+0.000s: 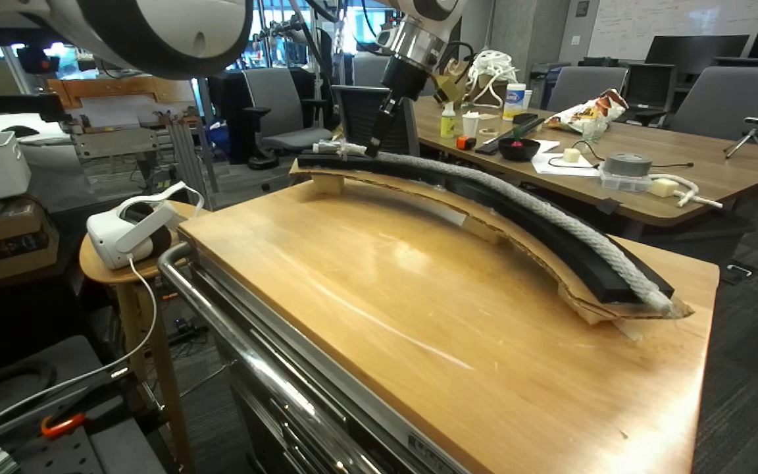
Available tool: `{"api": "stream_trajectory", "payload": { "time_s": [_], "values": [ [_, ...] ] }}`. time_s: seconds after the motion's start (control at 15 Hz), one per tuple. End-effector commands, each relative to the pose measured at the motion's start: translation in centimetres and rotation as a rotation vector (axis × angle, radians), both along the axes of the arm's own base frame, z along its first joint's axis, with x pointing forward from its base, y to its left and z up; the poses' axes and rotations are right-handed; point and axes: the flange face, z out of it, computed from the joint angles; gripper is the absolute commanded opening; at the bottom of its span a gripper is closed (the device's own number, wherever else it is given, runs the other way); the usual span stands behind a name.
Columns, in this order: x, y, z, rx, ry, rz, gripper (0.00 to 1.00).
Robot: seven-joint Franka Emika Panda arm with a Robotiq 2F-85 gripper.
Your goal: Put the white rope on the black board
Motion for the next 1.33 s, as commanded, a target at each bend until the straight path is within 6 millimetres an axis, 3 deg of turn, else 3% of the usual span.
{"api": "stream_trajectory", "payload": {
  "time_s": [0.0,0.2,0.6,1.27],
  "values": [
    [0.2,2.4,1.3,-0.008,-0.036,0.009,0.09],
    [0.0,3.7,1.3,-0.038,-0.044,0.042,0.09],
    [-0.3,5.4,-0.5,-0.175,-0.051,0.147,0.09],
    [-0.4,6.7,0.6,-0.227,-0.097,0.227,0.09]
  ]
}}
